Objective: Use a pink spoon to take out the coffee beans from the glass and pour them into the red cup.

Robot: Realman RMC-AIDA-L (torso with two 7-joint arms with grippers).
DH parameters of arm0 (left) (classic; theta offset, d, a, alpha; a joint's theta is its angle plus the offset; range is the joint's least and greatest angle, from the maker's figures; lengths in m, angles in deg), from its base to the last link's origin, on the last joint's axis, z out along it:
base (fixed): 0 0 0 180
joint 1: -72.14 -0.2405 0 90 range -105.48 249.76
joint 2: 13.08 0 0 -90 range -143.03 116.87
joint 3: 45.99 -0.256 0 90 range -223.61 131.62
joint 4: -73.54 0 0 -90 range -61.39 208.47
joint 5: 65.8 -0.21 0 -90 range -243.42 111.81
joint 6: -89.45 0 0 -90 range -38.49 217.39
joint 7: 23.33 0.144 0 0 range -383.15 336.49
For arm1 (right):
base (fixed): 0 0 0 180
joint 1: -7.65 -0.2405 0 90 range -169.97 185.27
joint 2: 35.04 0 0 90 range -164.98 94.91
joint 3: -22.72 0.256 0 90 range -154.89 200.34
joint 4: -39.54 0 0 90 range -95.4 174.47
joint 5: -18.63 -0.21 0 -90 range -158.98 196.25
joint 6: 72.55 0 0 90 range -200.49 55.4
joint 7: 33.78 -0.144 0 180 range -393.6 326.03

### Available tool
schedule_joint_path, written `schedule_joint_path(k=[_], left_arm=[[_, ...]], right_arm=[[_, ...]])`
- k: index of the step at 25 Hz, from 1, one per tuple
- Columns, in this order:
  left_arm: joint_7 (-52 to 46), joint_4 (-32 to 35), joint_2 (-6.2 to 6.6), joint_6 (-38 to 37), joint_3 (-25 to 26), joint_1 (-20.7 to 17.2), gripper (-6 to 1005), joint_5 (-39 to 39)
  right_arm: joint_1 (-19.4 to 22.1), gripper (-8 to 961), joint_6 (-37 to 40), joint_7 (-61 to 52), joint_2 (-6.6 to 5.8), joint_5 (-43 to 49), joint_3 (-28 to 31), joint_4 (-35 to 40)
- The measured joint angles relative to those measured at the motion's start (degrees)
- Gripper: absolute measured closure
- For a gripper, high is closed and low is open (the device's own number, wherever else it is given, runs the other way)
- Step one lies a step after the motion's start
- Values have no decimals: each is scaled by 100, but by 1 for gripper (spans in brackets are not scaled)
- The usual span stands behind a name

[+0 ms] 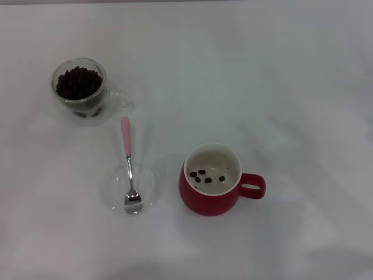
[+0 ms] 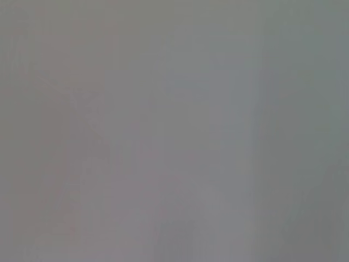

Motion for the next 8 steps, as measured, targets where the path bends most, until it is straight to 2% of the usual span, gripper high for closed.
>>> schedule_joint_path(k=[2,8], left_arm=[[249,-51,2,19,1,-210,342,486],[538,-251,14,15,5,-446,343,1078]], right_arm=[[84,349,-41,2,8,0,111,-4],[136,349,-275,103,21,0,234,-5]])
